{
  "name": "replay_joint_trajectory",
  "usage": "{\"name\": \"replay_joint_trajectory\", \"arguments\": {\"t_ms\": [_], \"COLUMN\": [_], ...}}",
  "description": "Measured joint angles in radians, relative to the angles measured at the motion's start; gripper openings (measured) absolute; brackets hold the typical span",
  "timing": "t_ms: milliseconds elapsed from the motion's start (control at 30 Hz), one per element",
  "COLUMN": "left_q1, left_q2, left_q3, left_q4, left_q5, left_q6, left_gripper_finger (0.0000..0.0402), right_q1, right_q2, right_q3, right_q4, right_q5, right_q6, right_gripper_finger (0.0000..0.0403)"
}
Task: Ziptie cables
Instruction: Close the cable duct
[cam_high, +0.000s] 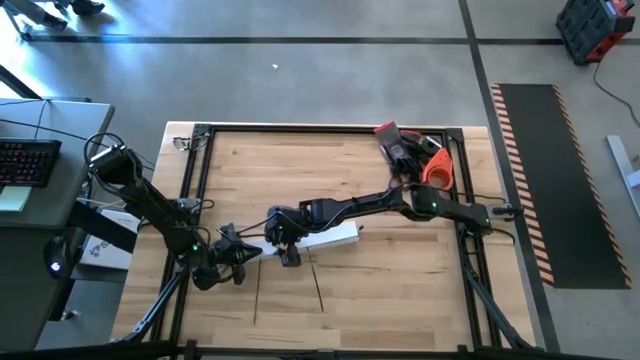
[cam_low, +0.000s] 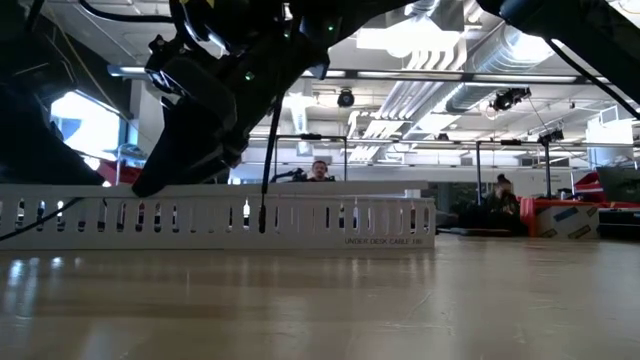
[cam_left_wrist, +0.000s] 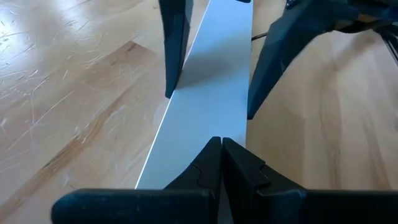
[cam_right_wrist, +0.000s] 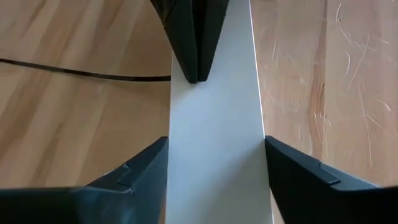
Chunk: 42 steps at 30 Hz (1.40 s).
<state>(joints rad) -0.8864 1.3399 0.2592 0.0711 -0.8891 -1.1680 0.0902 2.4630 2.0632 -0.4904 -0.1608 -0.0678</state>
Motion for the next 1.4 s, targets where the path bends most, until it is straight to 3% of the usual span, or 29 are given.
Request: {"name": "replay_joint_trajectory", "arguments": {"t_ms": [133, 233, 433, 567, 733, 900, 1033, 1133, 1400], "left_q1": [0.000, -0.004, -0.025, -0.022, 0.004, 0.083, 0.169, 0.210, 0.256], "left_q2": [0.001, 0.002, -0.025, -0.078, -0.139, -0.154, -0.148, -0.149, -0.149], "left_q3": [0.000, 0.000, 0.019, 0.057, 0.105, 0.139, 0.139, 0.140, 0.140], "left_q4": [0.000, 0.002, -0.003, -0.028, -0.015, 0.005, 0.037, 0.047, 0.054], "left_q5": [0.000, -0.002, -0.007, 0.014, -0.039, -0.044, 0.033, 0.076, 0.119], "left_q6": [0.001, 0.002, 0.085, 0.208, 0.365, 0.509, 0.595, 0.627, 0.660], "left_gripper_finger": [0.0000, 0.0000, 0.0000, 0.0000, 0.0000, 0.0000, 0.0000, 0.0000, 0.0000], "right_q1": [0.001, 0.001, 0.000, -0.002, 0.022, 0.064, 0.087, 0.090, 0.070], "right_q2": [0.002, -0.015, -0.138, -0.202, -0.207, -0.168, -0.130, -0.096, -0.065], "right_q3": [0.029, 0.060, 0.082, 0.084, 0.083, 0.082, 0.082, 0.082, 0.082], "right_q4": [-0.012, -0.047, -0.236, -0.407, -0.574, -0.553, -0.495, -0.489, -0.485], "right_q5": [-0.006, 0.000, 0.109, 0.116, 0.113, 0.101, 0.148, 0.230, 0.275], "right_q6": [-0.026, -0.082, -0.233, -0.278, -0.275, -0.266, -0.246, -0.247, -0.220], "right_gripper_finger": [0.0282, 0.0303, 0.0296, 0.0288, 0.0287, 0.0287, 0.0287, 0.0287, 0.0288]}}
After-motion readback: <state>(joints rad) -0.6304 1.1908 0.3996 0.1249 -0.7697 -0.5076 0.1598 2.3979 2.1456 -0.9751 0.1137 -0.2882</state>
